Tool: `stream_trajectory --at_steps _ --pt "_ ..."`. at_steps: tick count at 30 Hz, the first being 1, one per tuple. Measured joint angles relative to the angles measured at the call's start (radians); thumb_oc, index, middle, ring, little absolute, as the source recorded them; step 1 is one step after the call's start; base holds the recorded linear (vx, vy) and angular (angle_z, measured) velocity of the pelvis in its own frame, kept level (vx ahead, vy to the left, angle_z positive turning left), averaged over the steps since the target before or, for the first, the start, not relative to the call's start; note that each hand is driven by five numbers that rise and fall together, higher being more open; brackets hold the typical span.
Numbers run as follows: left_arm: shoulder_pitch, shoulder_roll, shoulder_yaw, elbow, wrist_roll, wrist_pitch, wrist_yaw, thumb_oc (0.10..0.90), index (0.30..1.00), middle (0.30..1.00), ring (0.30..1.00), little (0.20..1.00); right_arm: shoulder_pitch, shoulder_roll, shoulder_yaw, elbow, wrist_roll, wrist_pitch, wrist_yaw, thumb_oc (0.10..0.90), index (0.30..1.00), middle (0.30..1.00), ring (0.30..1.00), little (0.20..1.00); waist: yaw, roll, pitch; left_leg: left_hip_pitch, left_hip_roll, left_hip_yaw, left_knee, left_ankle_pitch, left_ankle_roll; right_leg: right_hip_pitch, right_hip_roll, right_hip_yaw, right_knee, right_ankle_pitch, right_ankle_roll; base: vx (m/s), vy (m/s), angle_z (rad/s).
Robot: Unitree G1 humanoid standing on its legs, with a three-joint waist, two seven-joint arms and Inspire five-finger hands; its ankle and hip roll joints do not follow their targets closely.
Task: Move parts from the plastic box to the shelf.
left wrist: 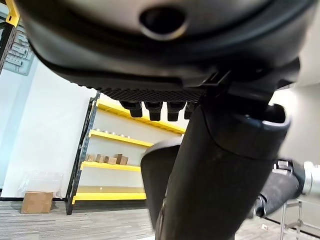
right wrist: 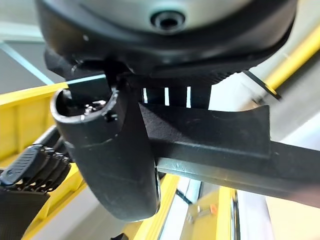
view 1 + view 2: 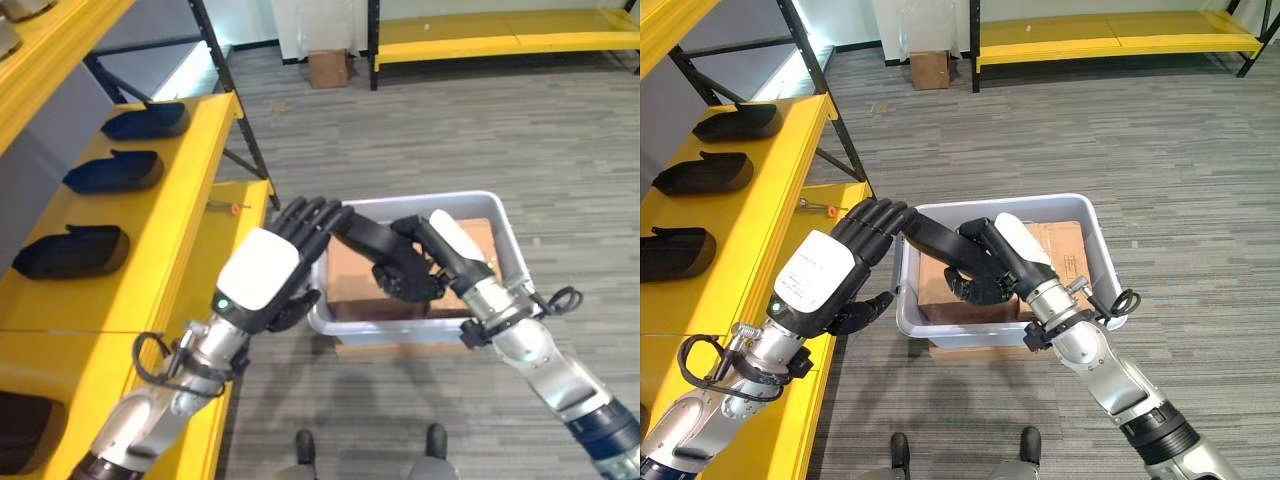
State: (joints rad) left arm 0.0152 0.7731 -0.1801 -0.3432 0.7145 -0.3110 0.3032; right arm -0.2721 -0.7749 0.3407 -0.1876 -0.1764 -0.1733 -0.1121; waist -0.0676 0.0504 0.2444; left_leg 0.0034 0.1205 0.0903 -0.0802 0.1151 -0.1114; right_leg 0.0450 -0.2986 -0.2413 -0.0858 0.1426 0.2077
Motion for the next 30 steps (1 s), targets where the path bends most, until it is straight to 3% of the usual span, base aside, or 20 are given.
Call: stream_trajectory --at_steps 2,6,11,13,16,22,30 --pt "-0.115 -0.007 -0.075 0.072 0.0 0.01 0.014 0.9 1.0 1.0 1.0 1.0 -0.029 -0.012 0.007 0.006 -0.106 -0.007 -0.025 0.4 0.3 0.3 0.3 0.3 0.001 0.001 0.0 -0.002 0.0 -0.002 0.0 0.001 -0.001 0.001 0.0 -0.003 0.0 0.0 0.0 -0.04 0.007 0.03" --pt "-0.171 -0.026 -0.098 0.058 0.0 0.033 0.021 0.9 1.0 1.0 1.0 1.0 -0.032 -0.029 0.014 -0.009 -0.229 -0.036 -0.039 0.4 0.3 0.3 0.3 0.3 -0.028 -0.001 0.001 0.002 0.0 0.003 0.0 -0.002 -0.001 -0.001 0.0 0.002 0.0 -0.002 0.002 0.02 0.005 -0.02" --pt "-0.426 -0.172 -0.337 0.303 0.058 0.078 0.077 0.9 1.0 1.0 1.0 1.0 -0.087 -0.031 0.105 0.03 -0.301 -0.04 -0.051 0.4 0.3 0.3 0.3 0.3 -0.043 -0.001 0.001 0.002 0.0 0.006 0.0 -0.001 -0.002 -0.004 0.001 0.008 0.001 -0.001 0.001 -0.02 -0.001 -0.04" --pt "-0.335 -0.172 -0.308 0.331 0.121 0.088 0.11 0.9 1.0 1.0 1.0 1.0 -0.083 -0.043 0.109 0.07 -0.375 -0.036 -0.071 0.4 0.3 0.3 0.3 0.3 -0.072 -0.001 0.0 0.007 0.001 0.014 0.0 -0.002 -0.001 -0.005 0.002 0.014 0.0 -0.002 0.001 0.0 0.008 -0.1" --pt "-0.265 -0.166 -0.304 0.335 0.135 0.114 0.11 0.9 1.0 1.0 1.0 1.0 -0.076 -0.068 0.112 0.081 -0.453 -0.036 -0.077 0.4 0.3 0.3 0.3 0.3 -0.066 -0.001 0.001 0.007 0.002 0.014 0.0 -0.003 0.0 -0.005 0.001 0.013 0.0 -0.003 0.001 0.0 0.004 -0.01" --pt "-0.247 -0.165 -0.255 0.329 0.136 0.117 0.123 0.9 1.0 1.0 1.0 1.0 -0.076 -0.027 0.113 0.082 -0.453 -0.042 -0.116 0.4 0.3 0.3 0.3 0.3 -0.042 -0.002 0.001 0.012 0.001 0.013 0.0 -0.006 0.002 0.0 0.001 0.014 0.0 -0.003 0.001 0.01 0.002 0.0" --pt "-0.239 -0.164 -0.247 0.325 0.135 0.116 0.128 0.9 1.0 1.0 1.0 1.0 -0.076 -0.017 0.115 0.082 -0.449 -0.042 -0.118 0.4 0.3 0.3 0.3 0.3 -0.04 -0.005 0.003 0.013 0.001 0.014 0.0 -0.008 0.0 0.001 0.001 0.015 0.0 -0.004 0.0 0.0 0.002 0.0"
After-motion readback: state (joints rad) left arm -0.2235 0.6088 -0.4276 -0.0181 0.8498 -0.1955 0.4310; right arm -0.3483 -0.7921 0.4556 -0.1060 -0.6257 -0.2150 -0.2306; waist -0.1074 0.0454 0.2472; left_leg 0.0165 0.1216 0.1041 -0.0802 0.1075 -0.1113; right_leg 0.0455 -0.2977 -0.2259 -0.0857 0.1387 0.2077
